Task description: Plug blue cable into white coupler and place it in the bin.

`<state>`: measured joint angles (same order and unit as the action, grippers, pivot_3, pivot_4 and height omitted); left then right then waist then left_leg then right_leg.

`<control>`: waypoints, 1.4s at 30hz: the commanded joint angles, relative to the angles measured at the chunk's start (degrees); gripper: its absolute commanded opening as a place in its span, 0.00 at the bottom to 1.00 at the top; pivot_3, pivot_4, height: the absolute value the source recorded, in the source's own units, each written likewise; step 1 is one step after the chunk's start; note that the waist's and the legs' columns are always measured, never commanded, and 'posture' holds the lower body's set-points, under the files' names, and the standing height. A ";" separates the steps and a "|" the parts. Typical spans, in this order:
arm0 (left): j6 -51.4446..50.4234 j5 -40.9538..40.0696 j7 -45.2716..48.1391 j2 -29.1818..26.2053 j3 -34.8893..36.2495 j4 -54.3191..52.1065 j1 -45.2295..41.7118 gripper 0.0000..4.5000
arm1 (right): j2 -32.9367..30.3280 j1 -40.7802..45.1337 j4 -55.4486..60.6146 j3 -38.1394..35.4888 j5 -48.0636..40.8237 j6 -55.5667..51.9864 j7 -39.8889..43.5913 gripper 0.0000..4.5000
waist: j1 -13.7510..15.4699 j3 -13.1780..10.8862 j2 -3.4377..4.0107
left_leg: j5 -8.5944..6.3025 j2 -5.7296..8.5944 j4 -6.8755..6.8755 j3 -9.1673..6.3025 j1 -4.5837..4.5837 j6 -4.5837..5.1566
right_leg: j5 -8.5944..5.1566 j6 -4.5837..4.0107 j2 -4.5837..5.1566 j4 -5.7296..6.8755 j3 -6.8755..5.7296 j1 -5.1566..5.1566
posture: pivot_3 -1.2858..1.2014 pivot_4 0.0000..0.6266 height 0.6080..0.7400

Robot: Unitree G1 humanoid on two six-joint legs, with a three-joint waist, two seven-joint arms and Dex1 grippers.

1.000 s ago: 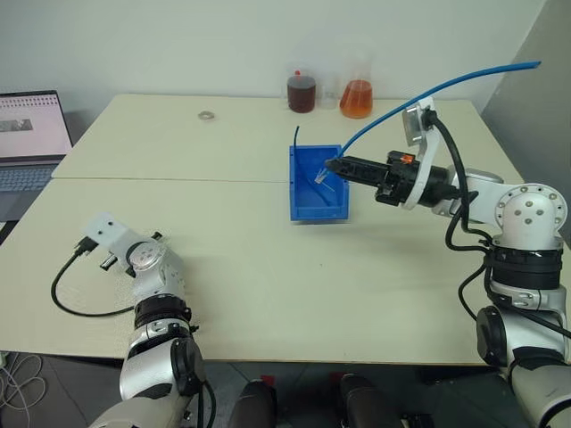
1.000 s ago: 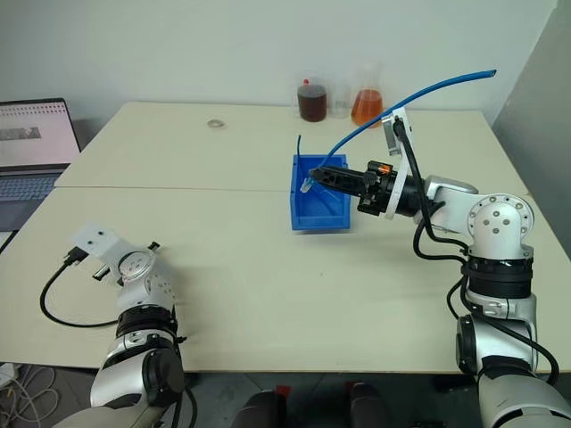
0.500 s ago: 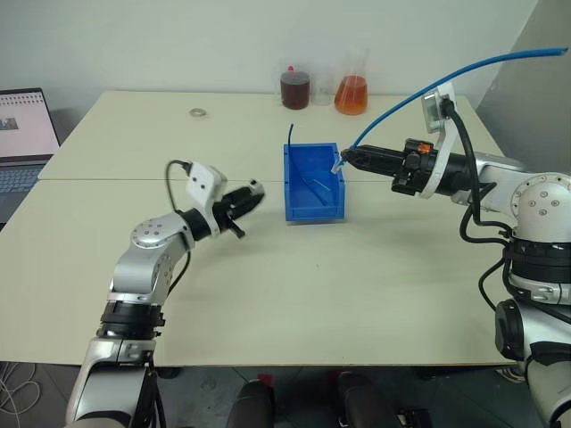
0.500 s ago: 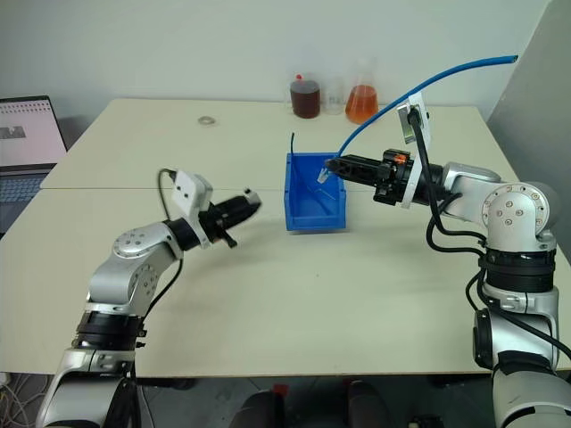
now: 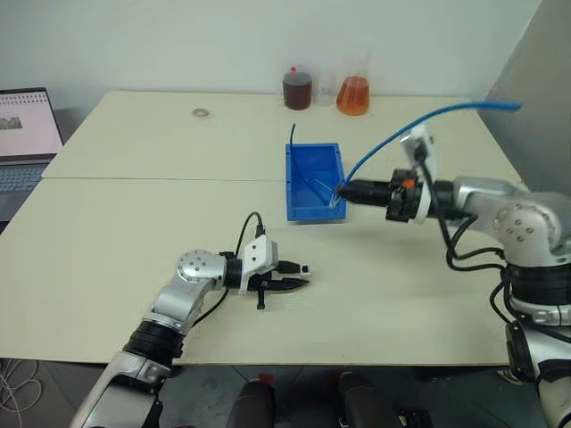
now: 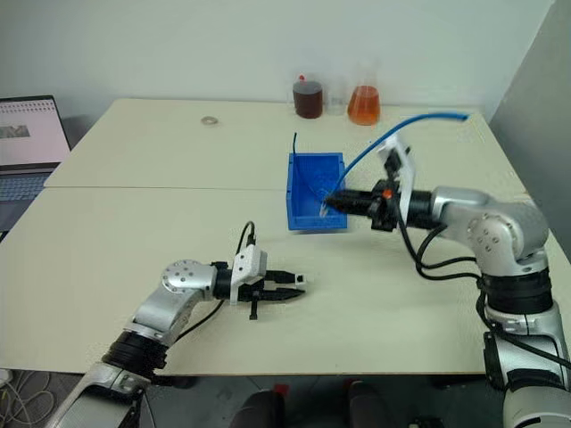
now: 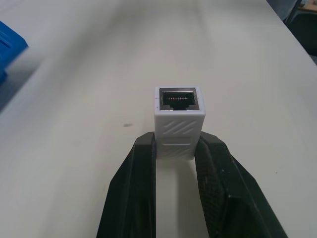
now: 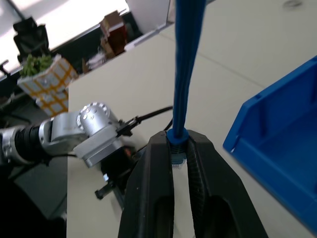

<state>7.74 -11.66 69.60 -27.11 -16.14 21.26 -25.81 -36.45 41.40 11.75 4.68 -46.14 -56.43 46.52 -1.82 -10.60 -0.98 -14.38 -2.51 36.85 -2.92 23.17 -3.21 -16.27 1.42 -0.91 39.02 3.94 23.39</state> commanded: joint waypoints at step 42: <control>-0.55 0.76 2.43 3.04 2.73 1.13 1.27 0.17 | 9.57 -8.66 -13.34 17.90 33.63 40.28 16.57 0.03 | -0.05 0.08 0.05 | 0.01 0.02 0.11 -0.03 -0.29 0.00 | 0.02 0.03 -0.01 0.16 0.01 -0.23 | 0.52 0.24 1.00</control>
<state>7.54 -10.82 71.69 -24.44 -13.09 23.29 -25.45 -26.98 32.29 -0.07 21.72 -14.54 -16.49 62.49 -1.86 -10.52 -0.93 -14.37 -2.49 36.96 -2.96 22.88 -3.20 -16.25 1.44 -0.92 39.18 3.95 23.16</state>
